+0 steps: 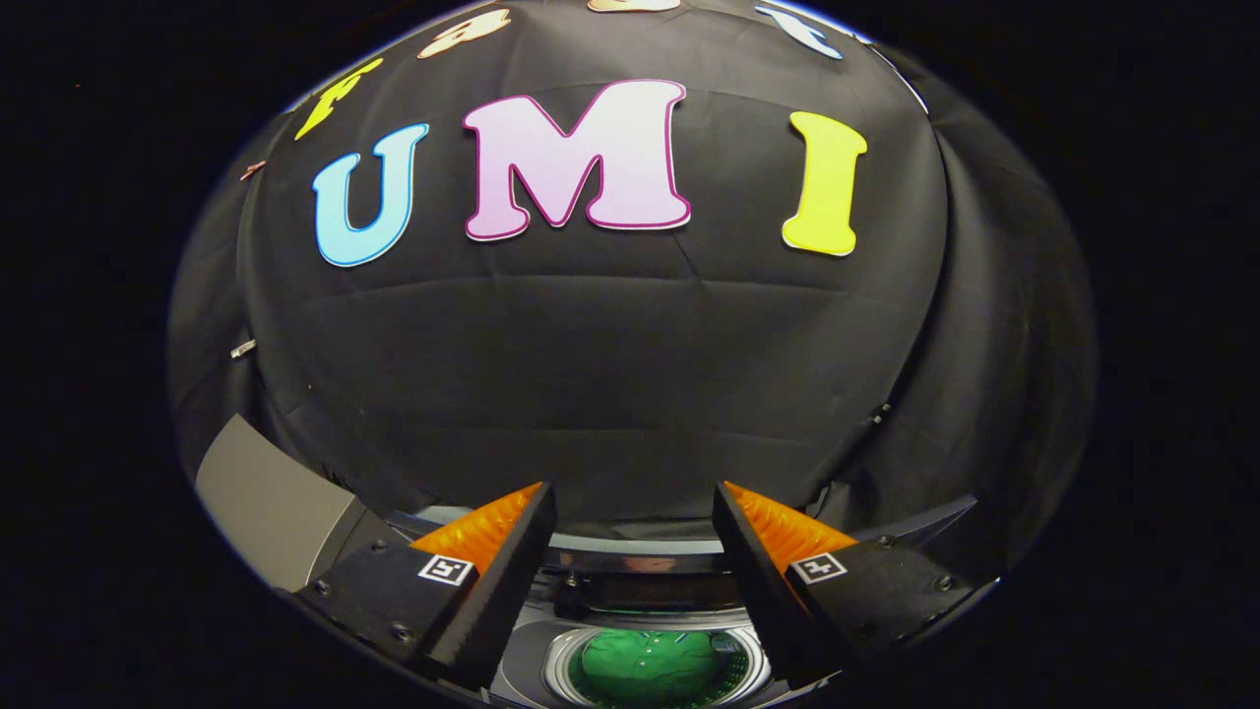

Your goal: Put the clothes into the washing machine and then close the washing machine lid.

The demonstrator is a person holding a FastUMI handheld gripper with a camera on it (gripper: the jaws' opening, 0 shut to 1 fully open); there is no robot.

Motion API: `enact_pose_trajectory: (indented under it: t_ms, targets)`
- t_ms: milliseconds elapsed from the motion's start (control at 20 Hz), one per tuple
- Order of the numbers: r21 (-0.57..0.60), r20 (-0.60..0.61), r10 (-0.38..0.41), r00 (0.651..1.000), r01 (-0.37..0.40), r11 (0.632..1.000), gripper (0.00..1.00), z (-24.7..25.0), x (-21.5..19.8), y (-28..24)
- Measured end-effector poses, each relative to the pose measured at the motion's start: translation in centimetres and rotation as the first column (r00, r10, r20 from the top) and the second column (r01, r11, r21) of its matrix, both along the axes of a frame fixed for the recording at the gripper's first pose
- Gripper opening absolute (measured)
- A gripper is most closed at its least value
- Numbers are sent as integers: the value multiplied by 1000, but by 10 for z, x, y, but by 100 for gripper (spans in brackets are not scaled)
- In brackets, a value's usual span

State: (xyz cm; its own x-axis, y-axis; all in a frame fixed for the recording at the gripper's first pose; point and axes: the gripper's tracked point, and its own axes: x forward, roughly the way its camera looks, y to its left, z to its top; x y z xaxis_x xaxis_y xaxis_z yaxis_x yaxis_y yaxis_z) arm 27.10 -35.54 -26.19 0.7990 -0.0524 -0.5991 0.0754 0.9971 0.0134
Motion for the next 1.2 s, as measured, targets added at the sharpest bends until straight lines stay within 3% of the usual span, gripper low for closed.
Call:
enact_pose_trajectory:
  t_ms: [350,950,1200]
  targets:
    - [-23,-3,-9,1000,9,1000,100,3,-11,1]
    - [-85,-14,16,1000,-17,996,99,2,-81,12]
    - [-158,-136,62,989,-84,984,99,-31,-122,19]
